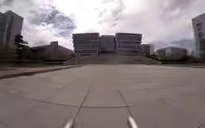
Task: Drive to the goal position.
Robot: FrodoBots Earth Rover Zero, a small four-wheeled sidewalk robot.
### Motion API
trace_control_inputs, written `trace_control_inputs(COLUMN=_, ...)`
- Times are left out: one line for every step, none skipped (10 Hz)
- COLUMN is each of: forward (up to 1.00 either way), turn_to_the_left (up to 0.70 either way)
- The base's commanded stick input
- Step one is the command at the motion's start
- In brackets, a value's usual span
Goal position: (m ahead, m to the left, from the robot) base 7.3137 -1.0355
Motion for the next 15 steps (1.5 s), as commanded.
trace_control_inputs(forward=1.00, turn_to_the_left=0.01)
trace_control_inputs(forward=1.00, turn_to_the_left=0.01)
trace_control_inputs(forward=1.00, turn_to_the_left=0.01)
trace_control_inputs(forward=1.00, turn_to_the_left=0.01)
trace_control_inputs(forward=1.00, turn_to_the_left=0.01)
trace_control_inputs(forward=1.00, turn_to_the_left=0.01)
trace_control_inputs(forward=1.00, turn_to_the_left=0.01)
trace_control_inputs(forward=1.00, turn_to_the_left=0.01)
trace_control_inputs(forward=1.00, turn_to_the_left=0.01)
trace_control_inputs(forward=1.00, turn_to_the_left=0.01)
trace_control_inputs(forward=1.00, turn_to_the_left=0.01)
trace_control_inputs(forward=1.00, turn_to_the_left=0.01)
trace_control_inputs(forward=1.00, turn_to_the_left=0.01)
trace_control_inputs(forward=1.00, turn_to_the_left=0.01)
trace_control_inputs(forward=1.00, turn_to_the_left=0.01)
